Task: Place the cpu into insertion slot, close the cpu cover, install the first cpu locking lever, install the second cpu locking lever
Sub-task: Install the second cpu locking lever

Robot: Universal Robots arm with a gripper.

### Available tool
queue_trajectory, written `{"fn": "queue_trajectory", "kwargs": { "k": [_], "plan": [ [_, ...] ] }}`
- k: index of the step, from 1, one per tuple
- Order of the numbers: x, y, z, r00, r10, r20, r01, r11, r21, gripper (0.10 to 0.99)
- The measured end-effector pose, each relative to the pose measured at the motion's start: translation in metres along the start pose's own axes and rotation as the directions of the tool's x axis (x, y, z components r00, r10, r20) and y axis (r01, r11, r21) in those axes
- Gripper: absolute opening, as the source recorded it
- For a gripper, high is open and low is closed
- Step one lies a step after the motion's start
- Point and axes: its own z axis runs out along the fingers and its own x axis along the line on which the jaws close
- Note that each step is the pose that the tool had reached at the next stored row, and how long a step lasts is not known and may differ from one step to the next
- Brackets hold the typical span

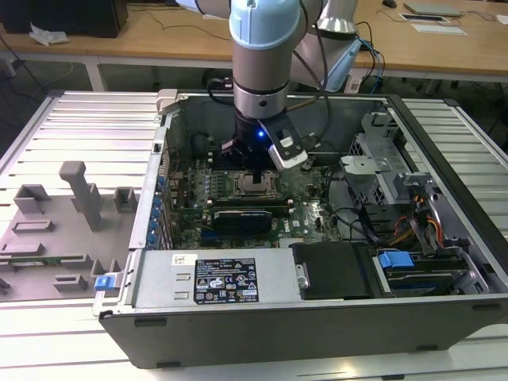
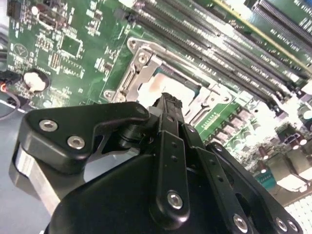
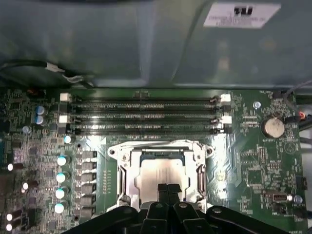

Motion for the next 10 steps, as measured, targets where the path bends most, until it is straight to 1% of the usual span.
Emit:
{"fn": "queue_trajectory", "kwargs": {
  "k": [2,10],
  "plan": [
    [-0.0005,0.0019,-0.0068,1.0000,0.000,0.0001,0.000,1.0000,0.002,0.106],
    [-0.0004,0.0020,-0.0069,1.0000,0.000,0.0001,0.000,1.0000,0.002,0.106]
  ]
}}
